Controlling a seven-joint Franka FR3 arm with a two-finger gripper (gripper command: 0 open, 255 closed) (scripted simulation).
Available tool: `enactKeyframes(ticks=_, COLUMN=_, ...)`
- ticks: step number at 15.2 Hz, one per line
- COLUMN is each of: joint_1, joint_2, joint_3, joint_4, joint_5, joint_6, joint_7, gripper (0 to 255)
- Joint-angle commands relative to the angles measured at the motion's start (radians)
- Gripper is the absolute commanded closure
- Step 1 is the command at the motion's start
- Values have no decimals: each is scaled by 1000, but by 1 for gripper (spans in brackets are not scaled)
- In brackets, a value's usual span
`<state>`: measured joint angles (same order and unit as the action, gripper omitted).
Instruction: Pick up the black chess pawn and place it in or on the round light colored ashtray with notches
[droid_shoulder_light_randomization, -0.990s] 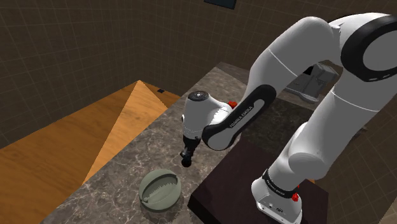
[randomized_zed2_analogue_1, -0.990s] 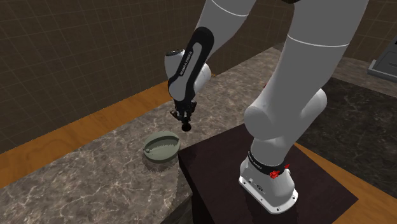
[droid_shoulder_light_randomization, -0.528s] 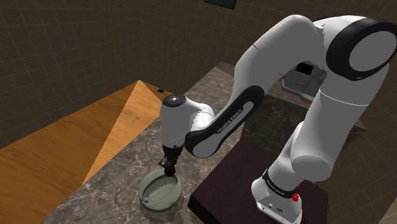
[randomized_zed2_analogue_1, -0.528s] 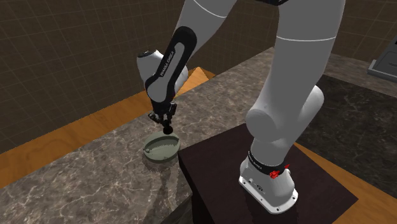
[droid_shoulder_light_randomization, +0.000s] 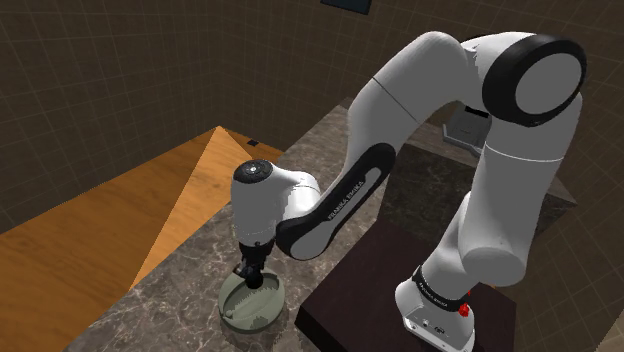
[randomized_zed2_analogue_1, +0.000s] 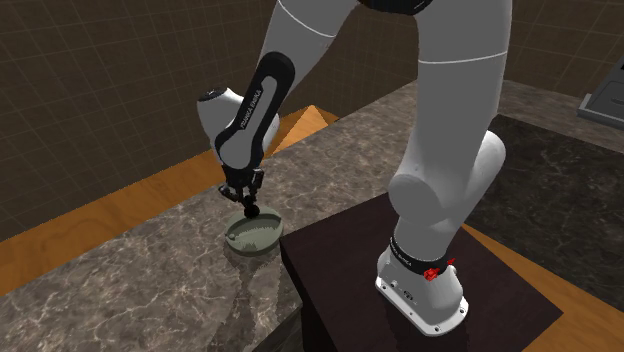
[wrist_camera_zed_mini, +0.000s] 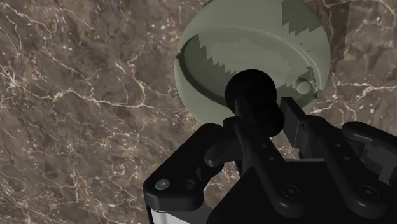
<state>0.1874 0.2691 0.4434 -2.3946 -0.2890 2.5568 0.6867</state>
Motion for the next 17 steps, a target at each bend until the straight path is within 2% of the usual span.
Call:
enactKeyframes(ticks=1, joint_1=11, joint_2=30, joint_3=-14, joint_4=5, joint_5=-28, joint_6=22, joint_7=21, gripper=255)
enactKeyframes(ticks=13, joint_1=85, joint_2=197, joint_3=-117, joint_4=42, joint_5=-169, joint_6=140, joint_7=127, gripper=255)
enactKeyframes(ticks=17, joint_1=86, joint_2=197, joint_3=-117, joint_4=42, joint_5=-169, joint_6=140, joint_7=127, gripper=255)
